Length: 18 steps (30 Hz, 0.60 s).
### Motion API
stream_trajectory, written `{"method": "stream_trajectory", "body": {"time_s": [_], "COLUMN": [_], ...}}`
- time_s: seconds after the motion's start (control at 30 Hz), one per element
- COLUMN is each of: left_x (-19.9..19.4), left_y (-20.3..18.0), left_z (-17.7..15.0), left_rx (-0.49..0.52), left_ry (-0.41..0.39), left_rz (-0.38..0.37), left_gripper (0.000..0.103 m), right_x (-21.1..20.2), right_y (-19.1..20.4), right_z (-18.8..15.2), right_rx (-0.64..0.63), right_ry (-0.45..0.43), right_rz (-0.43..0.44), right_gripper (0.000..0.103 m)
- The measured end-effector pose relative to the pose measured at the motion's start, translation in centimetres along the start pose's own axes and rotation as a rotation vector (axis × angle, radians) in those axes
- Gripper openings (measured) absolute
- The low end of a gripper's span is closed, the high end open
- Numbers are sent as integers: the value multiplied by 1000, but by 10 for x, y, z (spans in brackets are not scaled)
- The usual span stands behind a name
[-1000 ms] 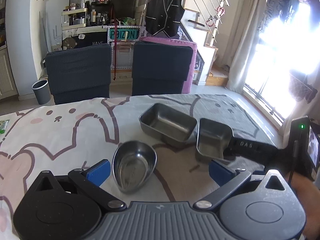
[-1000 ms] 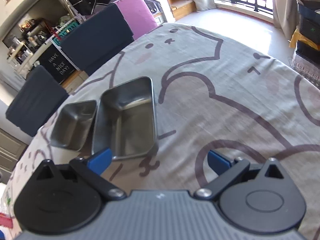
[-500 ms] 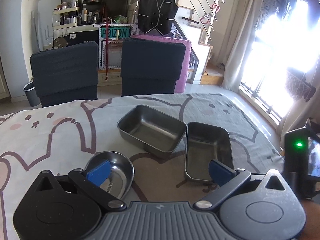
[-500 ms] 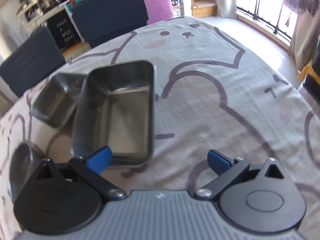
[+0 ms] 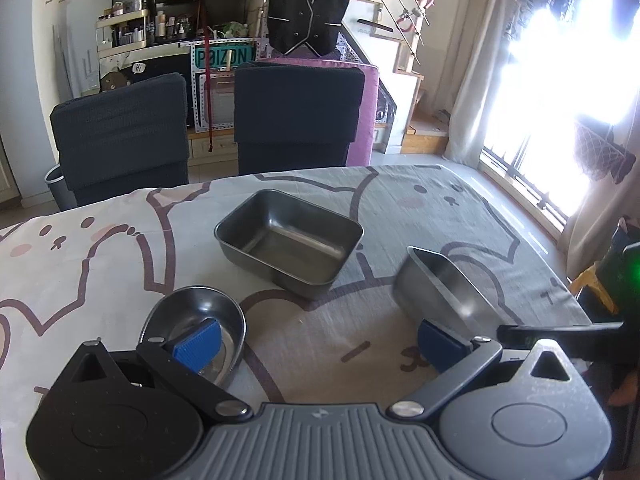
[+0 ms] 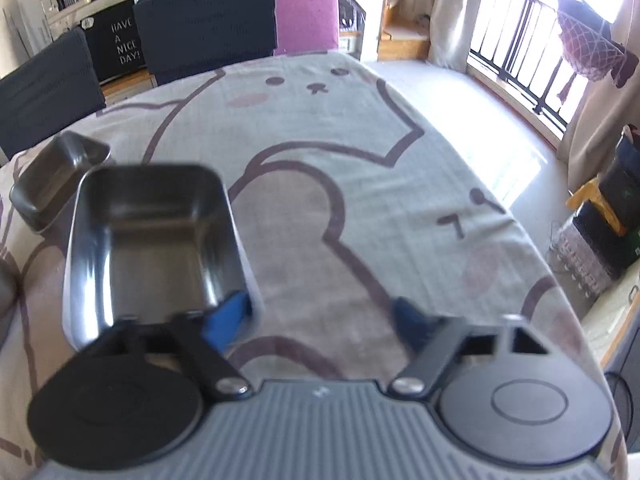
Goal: Organize plates and bowls
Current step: 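Move both tools to the small square steel tray and grasp its rim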
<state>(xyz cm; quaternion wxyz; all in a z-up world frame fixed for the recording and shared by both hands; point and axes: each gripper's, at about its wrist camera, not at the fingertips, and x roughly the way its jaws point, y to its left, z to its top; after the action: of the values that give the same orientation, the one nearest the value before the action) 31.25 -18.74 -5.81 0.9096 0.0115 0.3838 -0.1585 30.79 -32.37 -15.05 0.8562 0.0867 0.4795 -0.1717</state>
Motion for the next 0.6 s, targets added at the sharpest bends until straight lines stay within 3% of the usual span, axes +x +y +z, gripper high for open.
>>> {"method": "stream_trajectory", "body": {"time_s": [0.03, 0.1, 0.13, 0.4, 0.6], "left_x": [0, 1, 1, 3, 8], "left_y": [0, -1, 0, 8, 11], "left_z": [0, -2, -2, -1, -1], "left_rx": [1, 4, 6, -22, -5], "left_ry": [1, 2, 3, -5, -5], "left_rz": [-1, -3, -4, -31, -69], "left_gripper": [103, 103, 103, 102, 92], "right_x": [1, 3, 3, -16, -23], "right_y": [-3, -4, -3, 30, 41], "right_z": [0, 2, 2, -4, -17], "right_rx": [6, 12, 2, -261, -424], "right_ry": [4, 23, 28, -56, -99], "right_rz": [20, 84, 114, 142, 217], "right_gripper": [48, 25, 19, 8, 7]}}
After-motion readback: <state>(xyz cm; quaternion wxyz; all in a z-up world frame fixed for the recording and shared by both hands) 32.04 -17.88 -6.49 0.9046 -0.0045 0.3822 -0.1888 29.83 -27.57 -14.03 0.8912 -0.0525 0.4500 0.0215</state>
